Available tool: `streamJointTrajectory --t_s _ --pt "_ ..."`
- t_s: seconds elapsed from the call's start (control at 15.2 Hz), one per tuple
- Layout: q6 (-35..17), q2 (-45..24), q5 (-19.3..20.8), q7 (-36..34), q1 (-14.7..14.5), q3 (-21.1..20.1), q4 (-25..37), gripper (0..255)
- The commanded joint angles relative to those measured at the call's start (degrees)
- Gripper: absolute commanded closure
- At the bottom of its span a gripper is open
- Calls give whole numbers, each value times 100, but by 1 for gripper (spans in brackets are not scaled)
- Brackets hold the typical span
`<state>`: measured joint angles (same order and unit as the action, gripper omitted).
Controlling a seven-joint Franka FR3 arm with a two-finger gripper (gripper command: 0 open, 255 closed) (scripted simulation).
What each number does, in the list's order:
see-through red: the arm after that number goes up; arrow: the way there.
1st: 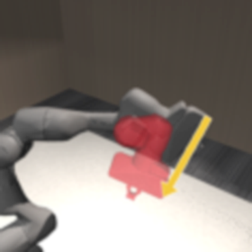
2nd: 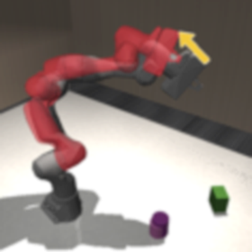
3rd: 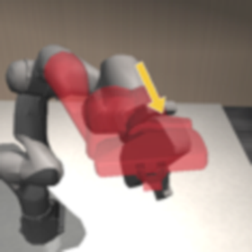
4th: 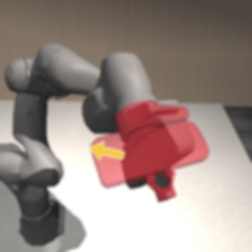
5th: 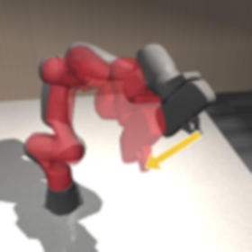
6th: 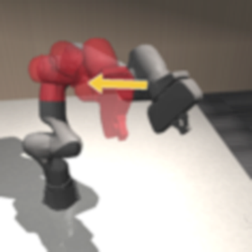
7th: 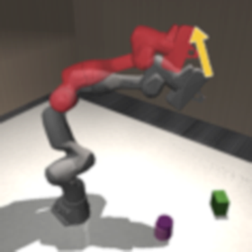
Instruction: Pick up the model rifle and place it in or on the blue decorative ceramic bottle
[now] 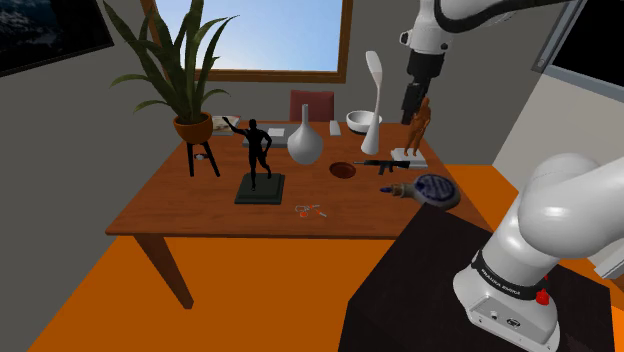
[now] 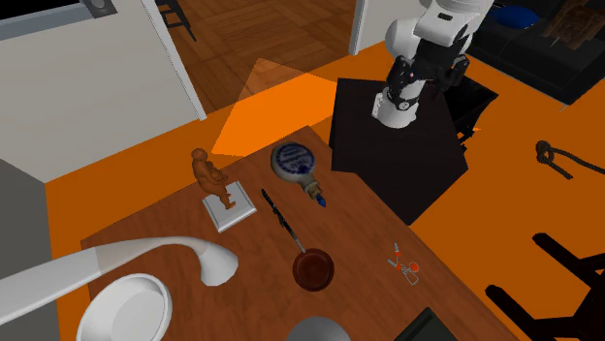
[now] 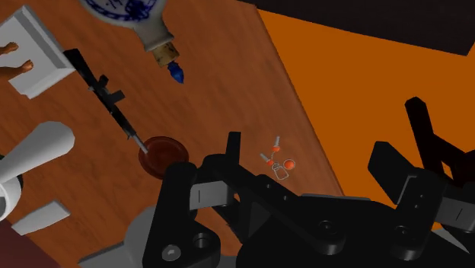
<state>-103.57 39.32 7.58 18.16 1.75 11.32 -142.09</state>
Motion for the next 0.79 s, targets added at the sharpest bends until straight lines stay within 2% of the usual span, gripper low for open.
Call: streamJointTrajectory --t_s 0.0,0.4,0.73 --pt "-323 -184 112 328 17 226 -116 0" --pt "-1297 -1008 355 1383 45 995 -216 0" --pt "-2106 -1973 271 2362 -47 1638 -41 0"
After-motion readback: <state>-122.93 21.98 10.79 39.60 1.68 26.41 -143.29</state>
